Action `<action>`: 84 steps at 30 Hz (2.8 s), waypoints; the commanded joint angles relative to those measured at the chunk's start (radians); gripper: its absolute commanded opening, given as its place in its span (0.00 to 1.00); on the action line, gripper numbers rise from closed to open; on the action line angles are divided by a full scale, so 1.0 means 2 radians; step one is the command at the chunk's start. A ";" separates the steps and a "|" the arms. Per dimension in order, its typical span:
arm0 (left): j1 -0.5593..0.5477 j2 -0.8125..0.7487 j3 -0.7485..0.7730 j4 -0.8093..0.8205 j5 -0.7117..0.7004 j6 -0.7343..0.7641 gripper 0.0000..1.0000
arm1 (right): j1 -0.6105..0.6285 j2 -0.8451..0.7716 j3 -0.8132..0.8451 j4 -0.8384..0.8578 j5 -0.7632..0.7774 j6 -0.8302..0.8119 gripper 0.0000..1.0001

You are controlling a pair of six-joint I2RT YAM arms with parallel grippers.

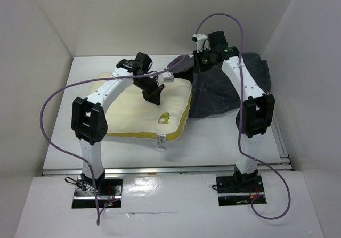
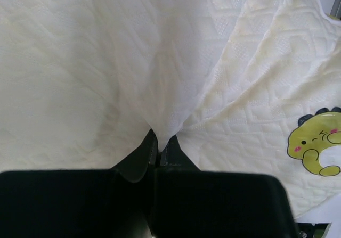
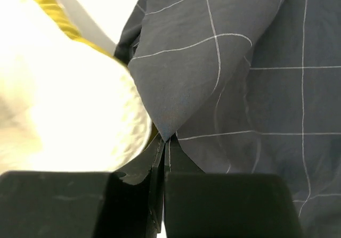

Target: Put the pillow into the pillowcase

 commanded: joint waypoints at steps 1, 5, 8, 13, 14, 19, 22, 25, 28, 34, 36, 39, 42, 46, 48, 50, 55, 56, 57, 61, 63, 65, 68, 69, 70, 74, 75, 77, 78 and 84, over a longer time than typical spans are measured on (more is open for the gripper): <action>-0.005 0.016 0.037 0.027 0.035 -0.030 0.00 | 0.001 -0.045 -0.017 -0.003 -0.019 0.006 0.00; -0.001 0.053 0.082 0.050 0.025 -0.060 0.00 | 0.005 -0.070 -0.066 -0.013 -0.052 0.006 0.00; 0.011 0.086 0.131 0.064 0.031 -0.094 0.00 | 0.010 -0.089 -0.112 -0.013 -0.060 0.006 0.00; 0.020 0.106 0.178 0.092 0.031 -0.153 0.00 | 0.015 -0.101 -0.154 -0.018 -0.064 0.001 0.00; 0.026 0.100 0.172 0.114 0.025 -0.164 0.00 | 0.015 -0.101 -0.161 -0.018 -0.064 -0.003 0.00; 0.051 0.089 0.155 0.165 -0.028 -0.236 0.00 | 0.015 -0.106 -0.171 -0.023 -0.084 -0.003 0.00; 0.051 0.083 0.132 0.192 -0.090 -0.262 0.00 | 0.020 -0.106 -0.166 -0.028 -0.100 -0.003 0.00; 0.045 0.073 0.106 0.225 -0.141 -0.282 0.00 | 0.025 -0.093 -0.140 -0.040 -0.119 -0.008 0.00; 0.039 0.068 0.096 0.249 -0.179 -0.298 0.00 | 0.042 -0.089 -0.124 -0.050 -0.133 -0.008 0.00; 0.035 0.095 0.121 0.263 -0.193 -0.329 0.00 | 0.082 -0.084 -0.123 -0.056 -0.140 -0.013 0.00; 0.035 0.102 0.142 0.263 -0.193 -0.346 0.00 | 0.088 -0.079 -0.128 -0.056 -0.140 -0.013 0.00; 0.035 0.108 0.158 0.273 -0.181 -0.375 0.00 | 0.093 -0.072 -0.123 -0.056 -0.140 -0.013 0.00; 0.030 0.117 0.164 0.278 -0.180 -0.404 0.00 | 0.093 -0.060 -0.109 -0.056 -0.127 -0.013 0.00; 0.012 0.136 0.164 0.273 -0.212 -0.404 0.00 | 0.093 -0.049 -0.092 -0.051 -0.120 -0.009 0.00; 0.012 0.151 0.164 0.273 -0.222 -0.404 0.00 | 0.093 -0.049 -0.087 -0.051 -0.120 -0.009 0.00; 0.012 0.164 0.168 0.278 -0.227 -0.414 0.00 | 0.093 -0.044 -0.086 -0.051 -0.120 -0.009 0.00; 0.002 0.206 0.191 0.282 -0.247 -0.420 0.00 | 0.093 -0.044 -0.082 -0.051 -0.131 -0.003 0.00; 0.002 0.217 0.191 0.287 -0.247 -0.421 0.00 | 0.093 -0.044 -0.082 -0.051 -0.131 0.001 0.00; 0.002 0.217 0.191 0.293 -0.247 -0.421 0.00 | 0.093 -0.040 -0.082 -0.051 -0.131 0.001 0.00; 0.011 0.228 0.185 0.310 -0.226 -0.444 0.00 | 0.093 -0.035 -0.082 -0.046 -0.131 0.001 0.00; 0.012 0.228 0.185 0.310 -0.215 -0.449 0.00 | 0.093 -0.030 -0.082 -0.046 -0.126 0.001 0.00; 0.012 0.215 0.190 0.310 -0.193 -0.461 0.00 | 0.093 -0.026 -0.076 -0.042 -0.126 0.006 0.00; 0.012 0.197 0.190 0.314 -0.164 -0.488 0.00 | 0.093 -0.014 -0.061 -0.036 -0.114 0.012 0.00; 0.012 0.197 0.190 0.314 -0.158 -0.502 0.00 | 0.093 -0.002 -0.054 -0.036 -0.114 0.012 0.00; 0.012 0.189 0.190 0.314 -0.152 -0.508 0.00 | 0.093 0.002 -0.047 -0.031 -0.110 0.018 0.00; 0.002 0.165 0.134 0.337 -0.115 -0.539 0.00 | 0.093 0.025 -0.008 -0.026 -0.115 0.023 0.00; 0.002 0.165 0.123 0.347 -0.110 -0.551 0.00 | 0.093 0.030 0.007 -0.026 -0.115 0.027 0.00; 0.002 0.164 0.116 0.368 -0.105 -0.555 0.00 | 0.103 0.037 0.019 -0.026 -0.120 0.027 0.00; 0.002 0.170 0.125 0.368 -0.105 -0.560 0.00 | 0.108 0.042 0.024 -0.026 -0.120 0.027 0.00; 0.002 0.194 0.155 0.397 -0.070 -0.590 0.00 | 0.141 0.052 0.032 -0.022 -0.120 0.027 0.00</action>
